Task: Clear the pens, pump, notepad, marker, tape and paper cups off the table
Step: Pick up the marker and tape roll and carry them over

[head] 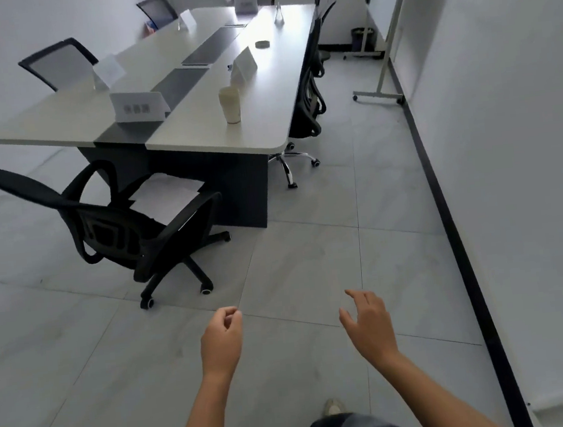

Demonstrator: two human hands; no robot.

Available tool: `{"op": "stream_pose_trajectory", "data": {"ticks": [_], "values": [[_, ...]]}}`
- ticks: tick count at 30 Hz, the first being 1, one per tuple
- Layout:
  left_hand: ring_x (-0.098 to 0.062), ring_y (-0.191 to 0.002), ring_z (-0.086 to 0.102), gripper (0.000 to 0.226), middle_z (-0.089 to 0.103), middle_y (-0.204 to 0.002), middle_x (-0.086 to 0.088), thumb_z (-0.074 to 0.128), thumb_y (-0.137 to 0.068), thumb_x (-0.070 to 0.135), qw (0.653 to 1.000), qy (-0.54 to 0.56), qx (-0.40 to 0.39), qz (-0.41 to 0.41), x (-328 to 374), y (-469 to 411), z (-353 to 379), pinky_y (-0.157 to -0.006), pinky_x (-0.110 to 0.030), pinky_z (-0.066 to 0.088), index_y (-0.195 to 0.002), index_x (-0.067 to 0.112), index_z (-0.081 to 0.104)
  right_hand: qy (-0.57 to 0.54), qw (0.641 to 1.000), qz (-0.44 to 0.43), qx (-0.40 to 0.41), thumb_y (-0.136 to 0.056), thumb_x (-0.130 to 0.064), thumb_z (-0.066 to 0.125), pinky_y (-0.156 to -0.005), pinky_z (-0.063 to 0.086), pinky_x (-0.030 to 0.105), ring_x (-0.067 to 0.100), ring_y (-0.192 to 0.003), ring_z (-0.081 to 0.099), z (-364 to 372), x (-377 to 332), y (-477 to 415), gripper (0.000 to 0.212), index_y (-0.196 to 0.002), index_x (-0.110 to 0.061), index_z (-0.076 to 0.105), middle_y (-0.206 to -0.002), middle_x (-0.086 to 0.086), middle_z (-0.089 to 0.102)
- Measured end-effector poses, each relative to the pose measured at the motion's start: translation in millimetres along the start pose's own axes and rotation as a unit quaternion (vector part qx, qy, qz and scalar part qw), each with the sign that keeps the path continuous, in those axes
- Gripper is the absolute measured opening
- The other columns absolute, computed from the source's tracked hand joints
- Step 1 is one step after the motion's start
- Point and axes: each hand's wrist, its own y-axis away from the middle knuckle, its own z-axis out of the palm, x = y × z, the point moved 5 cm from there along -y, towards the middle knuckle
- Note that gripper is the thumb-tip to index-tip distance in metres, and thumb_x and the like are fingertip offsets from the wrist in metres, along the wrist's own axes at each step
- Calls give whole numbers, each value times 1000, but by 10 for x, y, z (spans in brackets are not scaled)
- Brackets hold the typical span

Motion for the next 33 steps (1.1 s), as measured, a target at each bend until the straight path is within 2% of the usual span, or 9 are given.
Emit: {"op": "stream_pose_trajectory", "data": {"ticks": [5,9,12,18,26,30,33], "values": [[-9,-57,47,10,55,-67,6,48,-90,15,997,-7,-51,51,733,-440,960,-53,-21,36,-92,15,58,-29,997,52,42,-88,-19,53,-96,38,36,27,-117,45,-439,424,-787,39,-125,-8,48,-124,13,53],[-8,-70,54,14,61,-83,2,49,-90,18,991,-55,-105,60,1004,-689,1575,-58,-17,40,-99,14,59,-31,997,74,15,-89,-22,51,-98,36,33,23,-118,43,-467,741,-1127,39,-127,-11,46,-127,8,51],[-11,-75,55,17,61,-86,-1,49,-90,17,989,-75,-117,59,1178,-1005,1882,-60,-14,39,-101,12,60,-38,994,99,13,-90,-23,50,-98,35,30,22,-119,42,-522,912,-1520,40,-128,-13,45,-129,7,50],[-5,-73,53,20,59,-83,2,48,-91,17,989,-68,-116,58,1635,-1908,2361,-59,-13,39,-106,9,60,-39,995,90,11,-90,-23,49,-99,36,31,22,-119,42,-637,929,-2650,40,-129,-12,44,-129,8,49],[-12,-73,53,21,60,-84,-2,50,-89,14,992,-35,-104,62,2712,-3438,3095,-59,-13,37,-105,6,60,-31,995,92,27,-90,-20,50,-99,36,31,22,-119,43,-1035,848,-4405,40,-129,-10,44,-128,10,50],[-13,-77,54,21,62,-89,-4,49,-90,16,986,-41,-143,69,3091,-3885,3551,-59,-11,39,-106,8,60,-44,989,134,38,-89,-18,51,-99,37,33,23,-117,44,-1125,935,-4952,39,-127,-10,46,-126,11,51],[-8,-72,53,20,60,-84,0,49,-90,16,979,-66,-182,64,3154,-4061,3890,-57,-6,41,-105,8,60,-50,986,158,20,-90,-19,49,-98,36,32,22,-117,43,-1086,1072,-5275,39,-128,-11,45,-128,10,50]]}}
